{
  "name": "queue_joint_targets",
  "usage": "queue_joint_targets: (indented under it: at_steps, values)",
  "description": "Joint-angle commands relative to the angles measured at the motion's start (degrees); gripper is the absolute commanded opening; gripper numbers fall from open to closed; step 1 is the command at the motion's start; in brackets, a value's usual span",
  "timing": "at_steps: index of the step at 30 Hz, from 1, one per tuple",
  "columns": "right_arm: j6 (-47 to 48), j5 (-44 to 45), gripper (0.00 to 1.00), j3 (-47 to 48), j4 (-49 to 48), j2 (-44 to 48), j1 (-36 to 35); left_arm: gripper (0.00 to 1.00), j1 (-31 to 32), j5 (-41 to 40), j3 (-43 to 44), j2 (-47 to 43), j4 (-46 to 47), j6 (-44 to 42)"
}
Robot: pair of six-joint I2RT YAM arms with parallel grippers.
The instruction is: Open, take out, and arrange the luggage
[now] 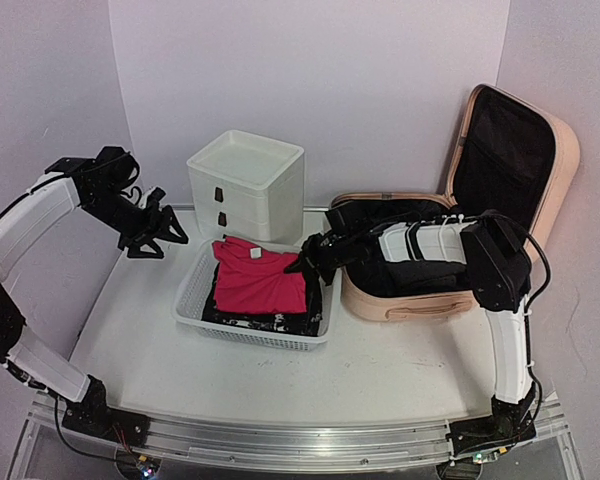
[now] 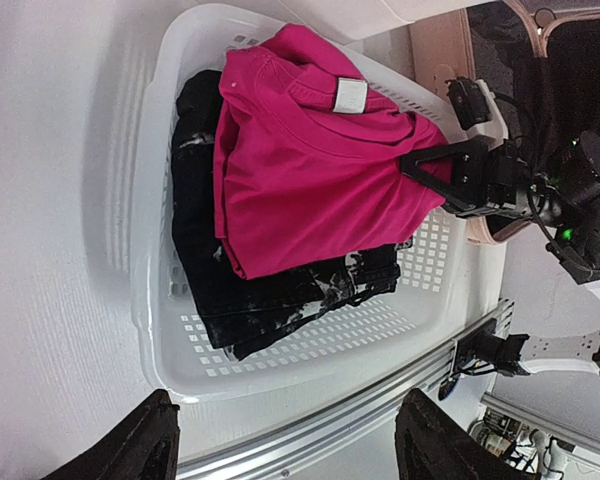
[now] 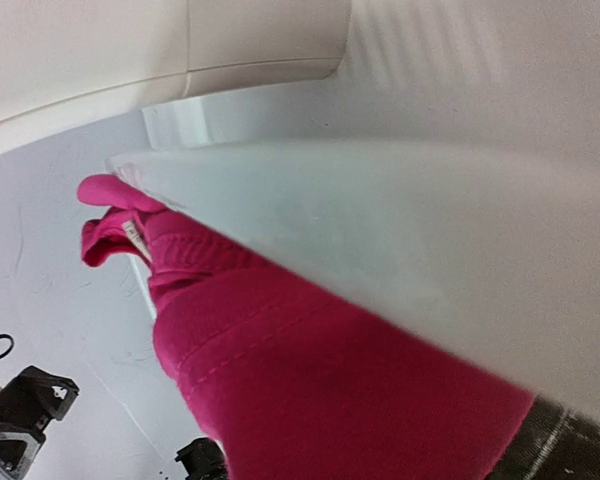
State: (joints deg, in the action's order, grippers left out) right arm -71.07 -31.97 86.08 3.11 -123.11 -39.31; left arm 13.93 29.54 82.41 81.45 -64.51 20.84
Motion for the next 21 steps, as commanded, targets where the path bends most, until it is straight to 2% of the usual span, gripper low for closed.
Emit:
queue_joint_targets:
  at_steps: [1, 3, 6, 9, 12, 15, 21]
  values:
    - [6.0, 3.2, 0.00, 6.1, 12.5, 3.2, 0.1, 0.75, 0.2, 5.1, 2.5, 1.5, 0.2, -1.5]
    - [6.0, 1.8, 0.00, 7.5, 13.2, 2.6, 0.1, 0.75, 2.0, 6.3, 3.3, 3.0, 0.3, -3.6]
    - [7.4, 1.0, 0.02, 9.5, 14.0, 2.2, -0.4, 0.75, 7.5, 3.5, 3.0, 5.8, 2.1, -5.8]
    - [9.5, 1.5, 0.04, 11.3, 16.3, 2.1, -0.9, 0.73, 10.9, 1.5, 0.5, 8.9, 6.6, -1.4]
    - [10.5, 1.7, 0.04, 11.6, 16.6, 2.3, -1.1, 0.73, 11.4, -3.1, 0.4, 12.0, 6.2, 0.5]
    - [11.2, 2.1, 0.04, 12.0, 17.1, 2.5, -1.1, 0.75, 11.5, -2.0, 0.6, 15.5, 6.3, 2.5]
    - [13.0, 2.1, 0.04, 12.6, 17.3, 2.3, -1.3, 0.73, 11.6, 0.9, 0.4, 21.5, 8.5, 7.6]
